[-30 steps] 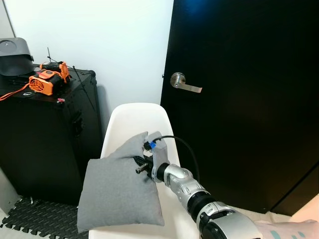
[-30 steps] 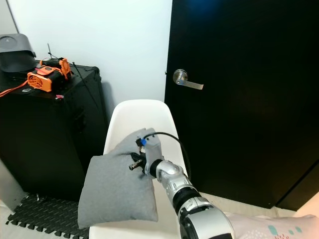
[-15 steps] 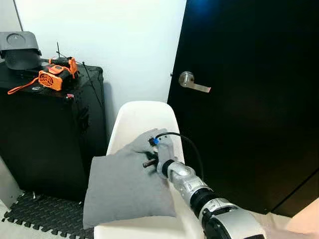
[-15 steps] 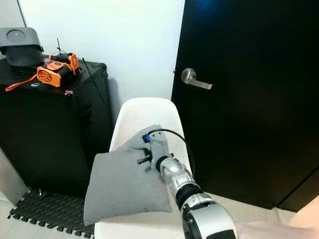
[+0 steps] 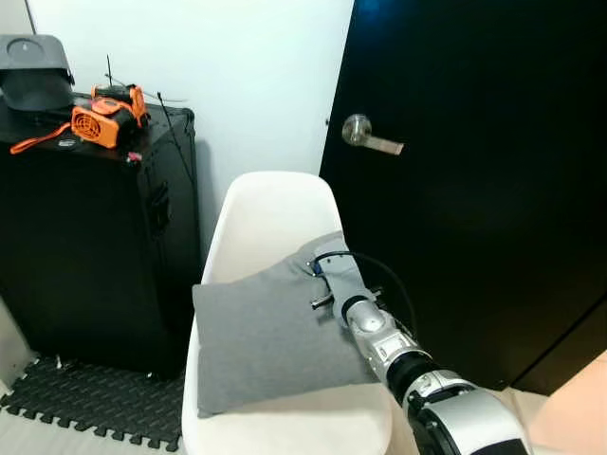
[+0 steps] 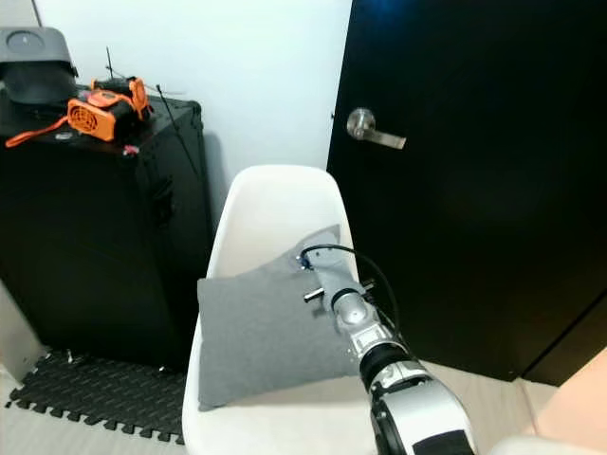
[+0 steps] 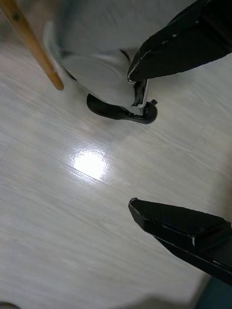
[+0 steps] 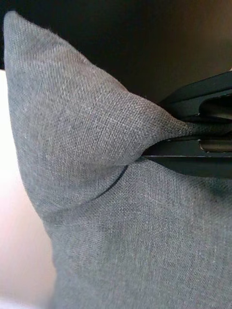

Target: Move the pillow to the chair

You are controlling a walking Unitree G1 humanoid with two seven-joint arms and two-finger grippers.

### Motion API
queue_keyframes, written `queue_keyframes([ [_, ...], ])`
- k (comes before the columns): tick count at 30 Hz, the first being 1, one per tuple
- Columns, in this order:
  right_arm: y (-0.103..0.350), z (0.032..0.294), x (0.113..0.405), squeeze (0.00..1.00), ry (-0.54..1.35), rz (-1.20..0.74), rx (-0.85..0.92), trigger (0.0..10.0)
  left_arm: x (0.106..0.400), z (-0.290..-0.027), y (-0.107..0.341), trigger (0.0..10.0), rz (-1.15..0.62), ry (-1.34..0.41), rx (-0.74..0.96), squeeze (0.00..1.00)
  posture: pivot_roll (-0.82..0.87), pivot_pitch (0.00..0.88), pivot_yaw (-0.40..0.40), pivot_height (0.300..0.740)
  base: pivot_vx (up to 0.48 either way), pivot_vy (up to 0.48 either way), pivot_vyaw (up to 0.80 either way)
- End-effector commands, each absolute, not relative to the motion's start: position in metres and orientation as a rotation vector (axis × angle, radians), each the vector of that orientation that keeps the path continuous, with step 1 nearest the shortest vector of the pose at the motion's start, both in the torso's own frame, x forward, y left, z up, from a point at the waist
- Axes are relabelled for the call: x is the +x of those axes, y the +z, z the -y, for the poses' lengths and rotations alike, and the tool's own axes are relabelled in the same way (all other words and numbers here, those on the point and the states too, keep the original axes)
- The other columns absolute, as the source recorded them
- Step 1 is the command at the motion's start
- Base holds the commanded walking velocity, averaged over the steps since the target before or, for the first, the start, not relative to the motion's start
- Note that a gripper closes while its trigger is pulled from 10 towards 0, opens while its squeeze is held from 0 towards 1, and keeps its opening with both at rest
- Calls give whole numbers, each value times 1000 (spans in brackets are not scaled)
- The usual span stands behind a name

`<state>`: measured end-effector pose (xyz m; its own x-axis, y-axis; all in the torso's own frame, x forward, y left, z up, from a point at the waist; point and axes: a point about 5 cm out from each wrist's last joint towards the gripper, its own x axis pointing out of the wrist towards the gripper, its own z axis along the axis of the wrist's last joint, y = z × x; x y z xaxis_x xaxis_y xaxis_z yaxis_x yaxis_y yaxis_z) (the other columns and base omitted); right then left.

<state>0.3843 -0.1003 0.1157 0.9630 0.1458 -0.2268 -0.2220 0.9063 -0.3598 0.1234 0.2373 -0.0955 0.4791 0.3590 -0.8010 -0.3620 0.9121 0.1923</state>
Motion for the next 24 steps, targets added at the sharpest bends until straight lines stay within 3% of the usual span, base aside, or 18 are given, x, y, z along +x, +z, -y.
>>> queue_keyframes([
  [1,113,102,383,0,188,-201,-407,10000,119,-235,-97,10000,-994,428,7,0,131,71,-128,616,0,0,0],
  [3,76,87,362,0,339,-350,-448,10000,120,-236,-97,10000,-998,418,18,0,138,50,-125,601,0,0,0],
  [9,58,74,348,0,403,-422,-392,10000,120,-237,-97,10000,-1003,406,28,0,140,48,-121,576,0,0,0],
  [18,66,48,347,0,437,-367,-282,10000,116,-233,-99,10000,-1014,397,31,0,137,49,-127,557,0,0,0],
  [24,98,13,353,0,508,-221,-224,10000,115,-227,-101,10000,-1019,396,22,0,132,57,-137,557,0,0,0],
])
